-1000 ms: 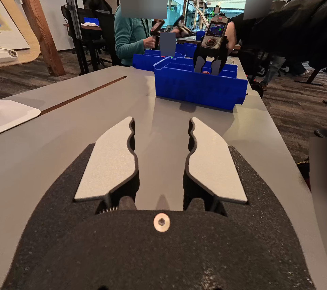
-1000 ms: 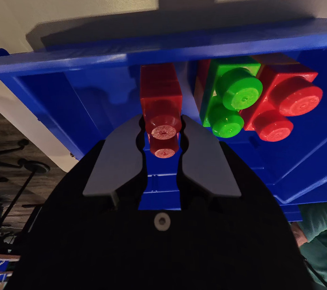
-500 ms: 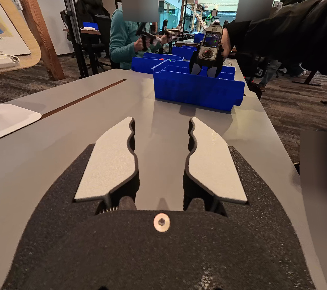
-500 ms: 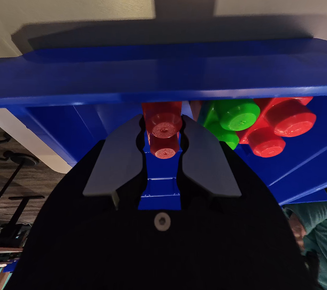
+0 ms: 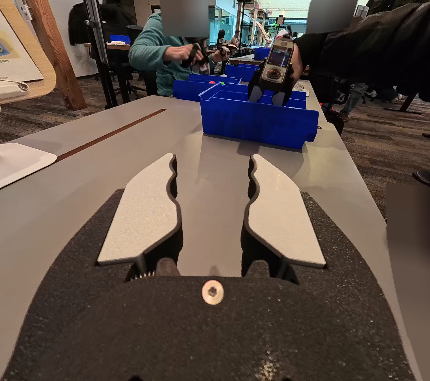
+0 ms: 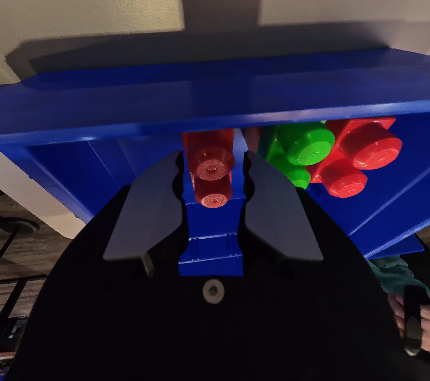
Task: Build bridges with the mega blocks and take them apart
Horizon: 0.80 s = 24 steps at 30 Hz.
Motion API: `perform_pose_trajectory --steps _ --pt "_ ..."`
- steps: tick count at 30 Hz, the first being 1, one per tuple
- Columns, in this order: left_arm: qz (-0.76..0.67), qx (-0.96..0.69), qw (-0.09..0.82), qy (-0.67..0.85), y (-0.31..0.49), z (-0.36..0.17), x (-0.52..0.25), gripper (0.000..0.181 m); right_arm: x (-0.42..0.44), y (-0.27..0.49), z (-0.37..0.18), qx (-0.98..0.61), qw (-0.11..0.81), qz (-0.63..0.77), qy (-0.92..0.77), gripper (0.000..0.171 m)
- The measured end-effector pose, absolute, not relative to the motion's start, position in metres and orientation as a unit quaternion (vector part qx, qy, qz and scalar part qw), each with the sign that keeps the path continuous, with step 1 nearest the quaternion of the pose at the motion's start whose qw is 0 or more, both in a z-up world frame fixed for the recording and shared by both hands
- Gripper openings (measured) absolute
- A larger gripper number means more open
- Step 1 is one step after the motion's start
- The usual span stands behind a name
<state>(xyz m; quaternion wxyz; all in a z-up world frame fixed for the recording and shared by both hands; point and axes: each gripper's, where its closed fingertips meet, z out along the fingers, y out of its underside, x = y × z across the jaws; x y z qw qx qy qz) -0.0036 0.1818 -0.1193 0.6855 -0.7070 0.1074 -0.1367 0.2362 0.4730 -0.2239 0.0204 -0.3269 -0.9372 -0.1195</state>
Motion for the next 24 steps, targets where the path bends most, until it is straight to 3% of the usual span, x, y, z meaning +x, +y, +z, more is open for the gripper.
perform_pose_trajectory --steps 9,16,19,24 --pt "-0.143 -0.703 0.689 0.103 0.181 -0.118 -0.005 0.060 0.239 0.471 -0.209 -0.336 0.038 -0.111 -0.934 0.057" --pt "-0.149 -0.689 0.701 0.110 0.177 -0.106 0.001 0.060 0.254 0.464 -0.164 -0.358 0.075 -0.116 -0.923 0.054" --pt "-0.155 -0.675 0.713 0.109 0.172 -0.096 0.003 0.060 0.246 0.459 -0.126 -0.404 0.157 -0.062 -0.899 0.048" --pt "-0.161 -0.662 0.729 0.072 0.154 -0.081 -0.003 0.060 0.203 0.415 -0.052 -0.452 0.364 0.170 -0.796 0.040"
